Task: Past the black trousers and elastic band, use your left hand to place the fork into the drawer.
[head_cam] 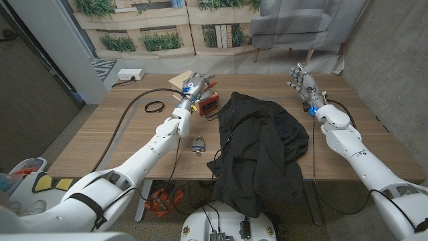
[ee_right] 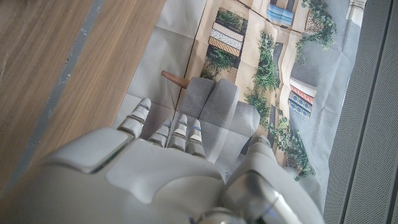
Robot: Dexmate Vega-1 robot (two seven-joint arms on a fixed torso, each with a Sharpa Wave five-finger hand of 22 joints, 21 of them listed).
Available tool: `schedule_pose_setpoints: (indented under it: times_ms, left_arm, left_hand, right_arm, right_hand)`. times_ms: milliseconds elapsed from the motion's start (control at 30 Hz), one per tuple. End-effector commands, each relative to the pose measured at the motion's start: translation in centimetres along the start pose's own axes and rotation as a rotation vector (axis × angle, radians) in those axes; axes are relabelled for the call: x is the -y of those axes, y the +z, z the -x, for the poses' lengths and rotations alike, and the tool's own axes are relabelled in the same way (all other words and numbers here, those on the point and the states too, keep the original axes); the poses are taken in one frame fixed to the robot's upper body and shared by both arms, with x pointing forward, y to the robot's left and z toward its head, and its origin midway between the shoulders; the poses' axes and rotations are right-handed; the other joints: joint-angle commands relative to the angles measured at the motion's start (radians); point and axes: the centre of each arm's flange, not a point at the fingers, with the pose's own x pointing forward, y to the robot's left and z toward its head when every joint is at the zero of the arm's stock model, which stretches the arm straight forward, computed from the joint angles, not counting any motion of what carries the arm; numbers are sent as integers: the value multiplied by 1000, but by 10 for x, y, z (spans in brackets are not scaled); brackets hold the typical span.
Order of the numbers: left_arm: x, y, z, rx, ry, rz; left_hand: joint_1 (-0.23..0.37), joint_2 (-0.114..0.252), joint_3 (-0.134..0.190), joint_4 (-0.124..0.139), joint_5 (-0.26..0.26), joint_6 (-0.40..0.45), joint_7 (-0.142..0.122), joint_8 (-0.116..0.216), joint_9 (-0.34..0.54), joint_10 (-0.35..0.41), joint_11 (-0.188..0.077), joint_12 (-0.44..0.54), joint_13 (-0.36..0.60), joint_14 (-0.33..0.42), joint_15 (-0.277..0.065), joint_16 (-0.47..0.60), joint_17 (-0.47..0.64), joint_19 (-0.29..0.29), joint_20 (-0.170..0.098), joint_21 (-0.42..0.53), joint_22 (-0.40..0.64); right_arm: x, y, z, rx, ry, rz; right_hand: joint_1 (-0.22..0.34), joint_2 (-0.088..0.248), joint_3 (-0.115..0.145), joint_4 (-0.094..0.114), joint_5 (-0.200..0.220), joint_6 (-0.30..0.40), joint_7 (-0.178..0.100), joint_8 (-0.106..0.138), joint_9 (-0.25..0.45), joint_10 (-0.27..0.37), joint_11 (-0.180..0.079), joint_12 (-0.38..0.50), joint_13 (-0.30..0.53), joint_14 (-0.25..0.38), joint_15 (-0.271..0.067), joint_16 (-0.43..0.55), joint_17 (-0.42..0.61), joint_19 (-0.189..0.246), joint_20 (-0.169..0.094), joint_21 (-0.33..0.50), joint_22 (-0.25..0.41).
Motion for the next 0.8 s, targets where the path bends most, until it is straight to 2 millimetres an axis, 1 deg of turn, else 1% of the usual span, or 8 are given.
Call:
schedule_pose_setpoints:
  times_ms: [33,100,300,533,567,633,733,800]
  left_arm:
    - [5,1,1,6,-12,-49]
    - [6,1,1,10,-14,-54]
    - [10,1,2,9,-34,-65]
    - [10,2,4,5,-25,-69]
    - [8,1,4,4,-17,-58]
    - [5,-1,5,-1,2,-52]
    - [3,-4,5,-25,16,-45]
    - [3,-6,6,-25,22,-44]
  left_hand:
    - [5,1,0,-3,-3,17,-11,8,2,0,1,0,3,-5,-151,-1,3,0,5,0,1]
    - [5,1,0,-2,-3,19,-12,9,2,0,1,0,3,-5,-150,-2,3,0,6,0,1]
    - [2,1,-1,0,-5,9,6,3,2,-1,1,0,2,-6,-148,-2,4,1,5,0,1]
    - [0,-3,3,0,-2,7,5,1,2,-12,1,-4,1,-6,-145,-6,1,4,-3,2,1]
    - [-18,-10,-5,9,-1,5,10,0,2,-33,2,-18,-7,-15,-130,-11,-1,5,-8,2,1]
    - [-81,-40,-29,26,6,1,6,4,0,-120,11,-93,-40,-40,-120,-26,-21,4,-15,2,1]
    - [-107,-54,-40,28,9,-14,8,2,-2,-164,13,-133,-56,-70,-108,-40,-33,1,-12,1,2]
    - [-120,-59,-45,26,12,-16,9,3,-2,-200,23,-163,-66,-87,-95,-46,-43,0,-13,1,2]
  right_arm:
    - [2,0,1,-3,0,4]
    - [2,0,1,-3,-1,1]
    - [3,-2,3,-7,-4,0]
    - [2,-3,5,-11,-8,-6]
    - [2,-3,5,-11,-8,-5]
    - [2,-3,5,-9,-7,-4]
    - [0,-3,4,-8,-3,-3]
    - [-2,-3,3,-7,2,-1]
  right_hand:
    - [-6,3,7,-3,0,9,3,0,4,4,-4,4,1,-8,-47,3,4,-2,0,7,2]
    - [-6,3,8,-3,0,8,3,0,4,5,-3,4,1,-8,-47,3,4,-2,1,7,2]
    - [-7,3,8,-3,0,10,3,1,4,6,-3,5,1,-8,-47,3,5,-2,1,7,2]
    - [-8,3,8,-3,0,15,1,3,4,7,-4,5,1,-7,-47,3,5,-1,1,7,2]
    - [-8,3,8,-3,0,16,1,3,4,7,-3,5,1,-7,-47,3,5,-1,0,7,2]
    - [-8,3,8,-2,0,16,1,3,4,8,-4,5,1,-7,-47,3,5,-1,0,7,2]
    - [-9,4,8,-2,0,17,1,3,4,8,-4,5,1,-7,-47,3,5,-1,0,7,2]
    - [-9,4,8,-2,0,18,2,3,4,8,-5,6,1,-6,-47,4,5,-1,1,7,2]
